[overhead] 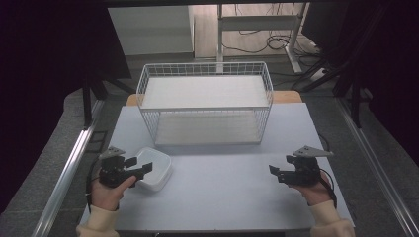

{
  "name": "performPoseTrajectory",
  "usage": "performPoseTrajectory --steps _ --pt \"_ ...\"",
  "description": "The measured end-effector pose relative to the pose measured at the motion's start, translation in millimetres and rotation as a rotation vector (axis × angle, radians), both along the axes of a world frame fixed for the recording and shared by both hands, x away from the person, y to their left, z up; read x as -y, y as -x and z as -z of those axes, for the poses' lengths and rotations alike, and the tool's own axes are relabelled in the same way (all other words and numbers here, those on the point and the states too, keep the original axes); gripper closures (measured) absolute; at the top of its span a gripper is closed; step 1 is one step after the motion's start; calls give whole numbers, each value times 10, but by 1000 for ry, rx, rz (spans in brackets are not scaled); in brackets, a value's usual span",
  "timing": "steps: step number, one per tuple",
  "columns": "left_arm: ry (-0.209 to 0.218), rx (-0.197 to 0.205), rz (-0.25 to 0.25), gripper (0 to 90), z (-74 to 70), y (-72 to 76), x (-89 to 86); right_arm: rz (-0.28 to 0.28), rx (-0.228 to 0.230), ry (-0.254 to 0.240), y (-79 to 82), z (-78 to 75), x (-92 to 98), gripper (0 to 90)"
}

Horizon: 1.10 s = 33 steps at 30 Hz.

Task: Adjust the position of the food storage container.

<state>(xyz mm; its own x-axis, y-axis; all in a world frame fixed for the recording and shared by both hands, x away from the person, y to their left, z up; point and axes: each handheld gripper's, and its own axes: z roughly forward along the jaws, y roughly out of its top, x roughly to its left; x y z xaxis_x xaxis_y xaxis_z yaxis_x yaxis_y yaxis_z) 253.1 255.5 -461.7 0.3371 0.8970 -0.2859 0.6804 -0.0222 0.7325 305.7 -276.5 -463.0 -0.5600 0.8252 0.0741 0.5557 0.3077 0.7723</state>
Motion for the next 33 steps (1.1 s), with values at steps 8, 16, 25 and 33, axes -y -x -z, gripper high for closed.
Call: performPoseTrajectory --steps 8,16,25,33 --pt "-5 -7 -44 357 -54 -52 -218 -17 -19 10 -32 49 -21 231" --pt "-48 -33 -84 425 -71 -278 -409 -13 -11 14 -12 24 -4 235" --pt "-74 -132 -66 674 91 -588 -541 6 4 23 64 -25 1 242" --pt "-111 -213 -30 886 250 -727 -563 -1 -10 37 18 29 -15 242"
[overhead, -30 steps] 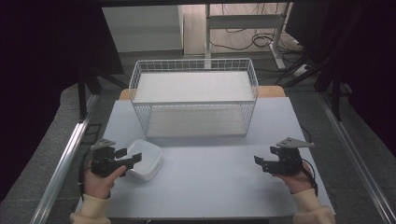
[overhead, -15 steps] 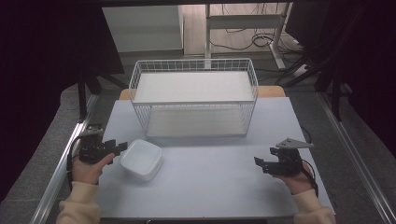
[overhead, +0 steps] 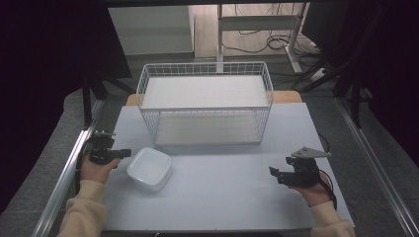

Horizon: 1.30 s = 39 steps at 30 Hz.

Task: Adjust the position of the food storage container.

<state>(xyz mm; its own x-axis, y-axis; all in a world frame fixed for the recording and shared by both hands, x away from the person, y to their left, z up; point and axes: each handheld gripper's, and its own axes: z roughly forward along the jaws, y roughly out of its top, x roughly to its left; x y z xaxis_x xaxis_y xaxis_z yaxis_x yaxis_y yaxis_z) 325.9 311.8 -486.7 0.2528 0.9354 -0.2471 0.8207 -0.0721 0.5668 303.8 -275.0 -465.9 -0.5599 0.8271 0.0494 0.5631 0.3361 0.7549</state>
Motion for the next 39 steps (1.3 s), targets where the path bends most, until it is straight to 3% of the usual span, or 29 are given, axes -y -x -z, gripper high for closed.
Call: performPoseTrajectory --steps 14,20,39 --pt "-29 -42 67 900 131 -71 123 11 9 1 20 -18 10 245" --pt "-11 -47 105 900 145 -89 230 15 8 4 27 -19 24 247" --pt "-21 -48 278 900 129 -132 868 14 7 8 41 -18 9 251"
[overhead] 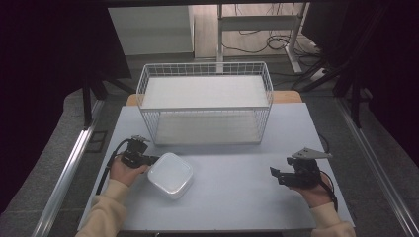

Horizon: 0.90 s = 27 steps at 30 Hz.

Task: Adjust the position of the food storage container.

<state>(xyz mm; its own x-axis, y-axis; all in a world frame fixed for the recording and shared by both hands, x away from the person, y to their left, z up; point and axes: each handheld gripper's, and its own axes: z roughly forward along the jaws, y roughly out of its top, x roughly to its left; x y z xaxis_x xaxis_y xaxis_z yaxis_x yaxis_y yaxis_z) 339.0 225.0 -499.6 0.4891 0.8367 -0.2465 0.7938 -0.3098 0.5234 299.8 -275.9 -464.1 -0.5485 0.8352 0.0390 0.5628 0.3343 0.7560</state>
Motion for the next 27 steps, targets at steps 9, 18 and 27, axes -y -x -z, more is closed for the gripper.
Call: performPoseTrajectory --steps 9,18,27 --pt "-18 3 96 900 0 -18 441 -1 -5 3 9 15 7 252" --pt "-28 16 152 899 -6 -49 676 5 -3 9 40 16 20 252" --pt "-93 96 71 899 -196 243 410 3 0 6 38 6 28 252"
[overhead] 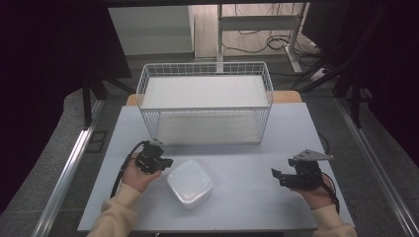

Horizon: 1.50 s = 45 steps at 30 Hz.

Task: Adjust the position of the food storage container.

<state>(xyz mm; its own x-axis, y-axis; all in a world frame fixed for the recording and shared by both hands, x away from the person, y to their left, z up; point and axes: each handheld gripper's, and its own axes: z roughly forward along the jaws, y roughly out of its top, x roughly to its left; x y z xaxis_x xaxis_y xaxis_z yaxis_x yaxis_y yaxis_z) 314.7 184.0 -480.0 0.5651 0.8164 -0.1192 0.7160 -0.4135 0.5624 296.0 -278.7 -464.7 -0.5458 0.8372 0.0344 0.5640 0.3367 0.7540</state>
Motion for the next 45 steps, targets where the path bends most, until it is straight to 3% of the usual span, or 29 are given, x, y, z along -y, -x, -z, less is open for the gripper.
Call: performPoseTrajectory --steps 4,5,7,10,16,24,28,36,45 --pt "16 7 -58 898 23 234 -152 -4 -1 1 -6 7 9 252" --pt "16 7 -58 898 23 234 -152 -4 -1 1 -6 7 9 252" --pt "26 -8 -77 898 55 342 -209 -1 -1 1 -17 8 17 252" --pt "70 -23 -119 898 82 464 -260 -2 -3 3 -21 18 18 252" --pt "104 -62 -116 898 201 615 -249 0 6 6 -17 -1 9 252" --pt "141 -83 -119 898 276 616 -249 4 -1 14 -27 27 -6 252" --pt "177 -96 -89 898 273 594 -209 -2 6 24 -10 18 -22 252" --pt "147 -89 -87 898 262 516 -101 10 13 23 -9 -1 13 252" --pt "149 -95 -74 898 257 421 26 11 18 24 -3 -19 21 252"
